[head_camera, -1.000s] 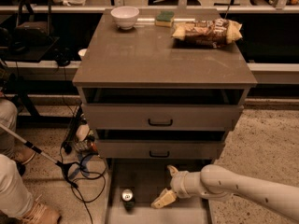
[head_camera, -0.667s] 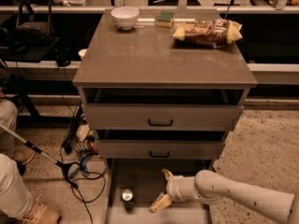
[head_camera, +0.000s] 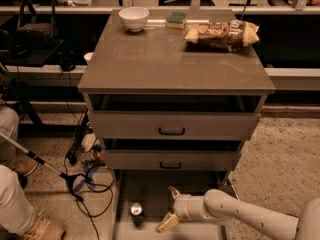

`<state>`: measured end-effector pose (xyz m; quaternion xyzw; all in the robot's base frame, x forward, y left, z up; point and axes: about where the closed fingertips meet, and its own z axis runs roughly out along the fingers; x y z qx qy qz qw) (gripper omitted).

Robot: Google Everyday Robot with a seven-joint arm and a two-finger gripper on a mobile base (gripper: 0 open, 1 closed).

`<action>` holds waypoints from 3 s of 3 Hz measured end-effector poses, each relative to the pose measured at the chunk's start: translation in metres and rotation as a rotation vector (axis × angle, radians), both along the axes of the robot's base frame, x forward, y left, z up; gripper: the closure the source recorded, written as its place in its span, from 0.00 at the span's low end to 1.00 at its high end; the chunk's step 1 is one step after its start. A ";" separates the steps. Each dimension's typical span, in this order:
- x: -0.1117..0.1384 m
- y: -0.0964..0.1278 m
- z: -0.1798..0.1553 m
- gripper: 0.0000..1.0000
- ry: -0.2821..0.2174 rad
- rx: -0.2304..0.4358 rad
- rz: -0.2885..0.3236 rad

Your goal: Pick green can from bottom drawer and place on counter

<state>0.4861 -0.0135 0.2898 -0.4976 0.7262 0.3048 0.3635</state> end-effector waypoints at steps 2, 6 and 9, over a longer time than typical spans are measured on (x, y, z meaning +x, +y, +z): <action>0.008 0.035 -0.029 0.00 -0.025 0.088 0.029; 0.024 0.102 -0.073 0.00 -0.173 0.194 0.091; 0.027 0.128 -0.101 0.23 -0.186 0.163 0.164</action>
Offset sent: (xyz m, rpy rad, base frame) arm 0.0133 0.0622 -0.0525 0.1634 -0.0490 0.0496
